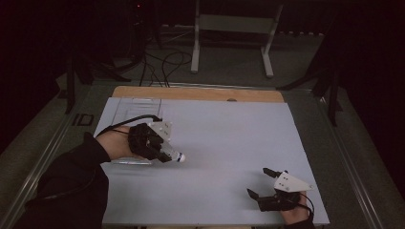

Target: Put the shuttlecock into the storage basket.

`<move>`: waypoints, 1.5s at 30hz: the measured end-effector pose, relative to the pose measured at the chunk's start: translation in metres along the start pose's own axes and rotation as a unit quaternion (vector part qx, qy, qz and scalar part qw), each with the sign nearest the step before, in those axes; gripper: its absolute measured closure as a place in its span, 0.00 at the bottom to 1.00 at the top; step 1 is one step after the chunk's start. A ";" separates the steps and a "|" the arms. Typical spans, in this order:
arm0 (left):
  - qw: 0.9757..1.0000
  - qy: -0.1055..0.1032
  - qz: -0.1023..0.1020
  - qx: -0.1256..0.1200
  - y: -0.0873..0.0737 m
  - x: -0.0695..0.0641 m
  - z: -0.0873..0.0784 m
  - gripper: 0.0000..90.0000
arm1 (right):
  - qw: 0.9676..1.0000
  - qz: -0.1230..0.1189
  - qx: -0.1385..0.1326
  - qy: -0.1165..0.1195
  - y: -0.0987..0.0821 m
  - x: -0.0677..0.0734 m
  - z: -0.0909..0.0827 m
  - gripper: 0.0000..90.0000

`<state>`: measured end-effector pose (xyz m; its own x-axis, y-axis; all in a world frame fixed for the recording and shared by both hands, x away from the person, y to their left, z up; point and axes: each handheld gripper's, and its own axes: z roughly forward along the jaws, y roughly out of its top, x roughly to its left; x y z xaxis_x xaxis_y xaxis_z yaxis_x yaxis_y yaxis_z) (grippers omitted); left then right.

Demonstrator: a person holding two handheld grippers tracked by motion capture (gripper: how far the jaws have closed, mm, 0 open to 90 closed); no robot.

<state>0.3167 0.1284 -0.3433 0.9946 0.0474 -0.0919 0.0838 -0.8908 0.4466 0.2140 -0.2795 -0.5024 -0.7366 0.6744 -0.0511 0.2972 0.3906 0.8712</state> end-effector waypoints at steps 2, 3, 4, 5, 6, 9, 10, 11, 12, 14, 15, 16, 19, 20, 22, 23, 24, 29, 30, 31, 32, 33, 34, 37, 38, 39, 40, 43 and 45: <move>1.000 0.003 -0.005 -0.001 -0.002 0.001 -0.003 1.00 | 1.000 -0.001 -0.001 0.000 0.000 0.000 0.000 0.09; 1.000 0.003 -0.006 -0.001 -0.003 0.001 -0.004 1.00 | 1.000 0.000 -0.001 -0.001 0.000 0.000 0.000 0.09; 1.000 0.002 -0.008 -0.001 -0.004 0.001 -0.005 1.00 | 1.000 0.000 -0.001 0.000 0.000 0.000 0.000 0.09; 1.000 0.006 -0.009 -0.003 -0.006 0.002 -0.006 1.00 | 1.000 0.000 -0.001 0.000 0.000 0.000 0.000 0.09; 1.000 0.005 -0.011 -0.003 -0.007 0.003 -0.008 1.00 | 1.000 0.001 0.000 0.000 0.000 0.000 0.000 0.09; 1.000 0.007 -0.015 -0.005 -0.010 0.004 -0.011 1.00 | 1.000 0.001 0.000 0.001 0.000 0.000 0.000 0.09; 1.000 0.008 -0.015 -0.006 -0.012 0.004 -0.013 1.00 | 1.000 0.001 0.000 0.001 0.000 0.000 0.000 0.09; 1.000 0.008 -0.018 -0.009 -0.013 0.005 -0.013 1.00 | 1.000 0.001 0.000 0.002 0.000 0.000 0.000 0.09; 1.000 0.008 -0.023 -0.011 -0.015 0.006 -0.015 1.00 | 1.000 0.001 0.000 0.002 0.000 0.000 0.000 0.09; 0.999 0.011 -0.027 -0.014 -0.018 0.007 -0.017 1.00 | 1.000 0.001 0.000 0.002 0.000 0.000 0.000 0.09; 0.999 0.010 -0.029 -0.014 -0.019 0.007 -0.018 1.00 | 1.000 0.001 0.000 0.001 0.000 0.000 0.000 0.09; 0.999 0.013 -0.030 -0.015 -0.020 0.008 -0.019 1.00 | 1.000 0.001 -0.001 0.001 0.000 0.000 0.000 0.09; 0.999 0.015 -0.037 -0.017 -0.024 0.009 -0.022 1.00 | 1.000 0.000 0.001 0.002 0.000 0.000 0.000 0.09; 0.999 0.017 -0.040 -0.016 -0.025 0.010 -0.023 1.00 | 1.000 0.000 0.001 0.002 0.000 0.000 0.000 0.09; 0.999 0.017 -0.041 -0.016 -0.026 0.011 -0.023 1.00 | 1.000 0.001 0.001 0.002 0.000 0.000 0.000 0.09; 0.999 0.019 -0.046 -0.015 -0.030 0.012 -0.025 1.00 | 1.000 0.000 0.001 0.002 0.000 0.000 0.000 0.09; 0.999 0.019 -0.047 -0.015 -0.031 0.012 -0.026 1.00 | 1.000 0.000 0.000 0.001 0.000 0.000 0.000 0.09; 0.998 0.024 -0.059 -0.016 -0.039 0.015 -0.030 1.00 | 1.000 0.001 0.001 0.002 0.000 0.000 0.001 0.09; 0.998 0.026 -0.059 -0.016 -0.041 0.015 -0.032 1.00 | 1.000 0.001 0.001 0.002 0.000 0.000 0.001 0.09; 0.998 0.027 -0.062 -0.017 -0.042 0.015 -0.033 1.00 | 1.000 0.000 0.001 0.002 0.000 0.000 0.001 0.09; 0.997 0.027 -0.066 -0.019 -0.044 0.016 -0.035 1.00 | 1.000 0.001 0.002 0.001 0.000 0.000 0.000 0.09; 0.997 0.028 -0.067 -0.020 -0.045 0.016 -0.036 1.00 | 1.000 0.002 0.001 0.001 0.000 0.000 0.000 0.09; 0.997 0.032 -0.069 -0.021 -0.047 0.017 -0.038 1.00 | 1.000 0.000 0.001 0.000 0.000 0.000 0.000 0.09; 0.996 0.036 -0.075 -0.021 -0.052 0.017 -0.041 1.00 | 1.000 0.002 0.001 0.002 0.000 0.000 0.001 0.09; 0.996 0.035 -0.077 -0.021 -0.054 0.017 -0.042 1.00 | 1.000 0.001 0.001 0.002 0.000 0.000 0.001 0.09; 0.996 0.037 -0.078 -0.020 -0.055 0.017 -0.043 1.00 | 1.000 0.000 0.001 0.001 0.000 0.000 0.000 0.09; 0.996 0.038 -0.081 -0.021 -0.057 0.018 -0.044 1.00 | 1.000 0.000 0.001 0.001 0.000 0.000 0.001 0.09; 0.995 0.042 -0.089 -0.022 -0.062 0.019 -0.046 1.00 | 1.000 0.000 0.001 0.002 0.000 0.000 0.001 0.09; 0.994 0.043 -0.094 -0.022 -0.066 0.020 -0.048 1.00 | 1.000 0.001 0.001 0.003 0.000 0.000 0.001 0.09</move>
<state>0.3339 0.2099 -0.3317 0.9627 0.2510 -0.1008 0.2685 -0.8417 0.4684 0.2142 -0.2788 -0.5028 -0.7392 0.6718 -0.0470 0.2998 0.3908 0.8703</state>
